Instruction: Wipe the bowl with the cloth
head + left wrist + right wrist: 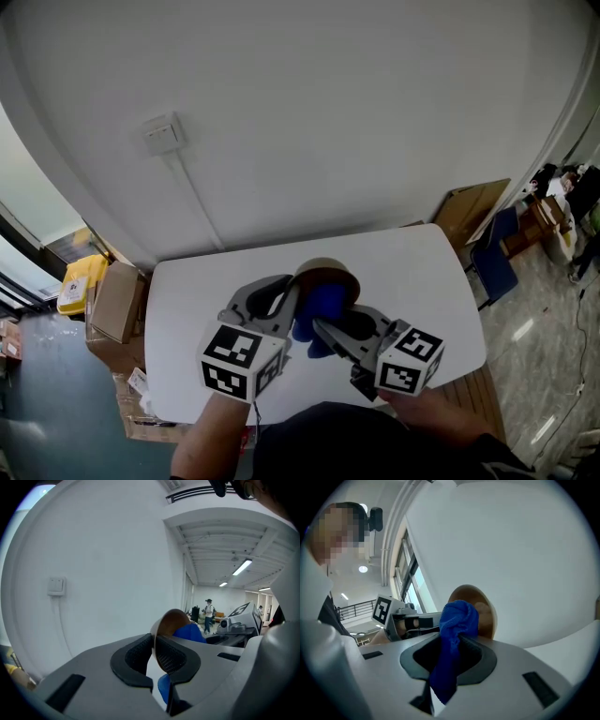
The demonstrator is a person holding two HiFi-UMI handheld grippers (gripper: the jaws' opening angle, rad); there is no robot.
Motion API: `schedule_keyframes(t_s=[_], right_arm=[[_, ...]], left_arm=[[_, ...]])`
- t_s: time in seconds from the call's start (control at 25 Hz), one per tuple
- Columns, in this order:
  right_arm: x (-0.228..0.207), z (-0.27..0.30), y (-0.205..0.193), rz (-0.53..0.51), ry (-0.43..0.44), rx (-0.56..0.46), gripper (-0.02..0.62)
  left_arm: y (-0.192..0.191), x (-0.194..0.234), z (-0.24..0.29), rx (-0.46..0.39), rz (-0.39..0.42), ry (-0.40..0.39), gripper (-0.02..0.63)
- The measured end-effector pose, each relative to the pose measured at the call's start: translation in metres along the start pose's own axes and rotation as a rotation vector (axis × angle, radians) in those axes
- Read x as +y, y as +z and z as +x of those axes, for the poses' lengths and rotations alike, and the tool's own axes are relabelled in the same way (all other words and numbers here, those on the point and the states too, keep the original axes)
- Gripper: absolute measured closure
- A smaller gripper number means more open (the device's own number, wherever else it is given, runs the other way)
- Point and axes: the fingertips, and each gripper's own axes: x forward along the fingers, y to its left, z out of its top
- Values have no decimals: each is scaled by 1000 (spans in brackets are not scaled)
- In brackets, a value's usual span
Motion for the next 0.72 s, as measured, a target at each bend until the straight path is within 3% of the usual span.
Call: schedule_keyframes(t_s=[0.16, 0.32, 0.44, 0.6, 0.72], right_arm=[[-10, -2, -3, -17, -48, 19, 520], [0, 5, -5, -41, -39, 28, 520], [10, 2, 9, -135, -53, -9, 520], [11, -10, 39, -310, -137, -87, 520], [5, -8, 36, -340, -161, -53, 520]], left_arm=[[-7, -3, 2, -10, -13, 22, 568], [-4, -9, 6, -43, 61, 84, 575], [-9, -7, 11, -22, 92, 101, 586], [-25, 6, 15, 28, 35, 89, 586], [-24, 6, 13, 13, 21, 96, 586]])
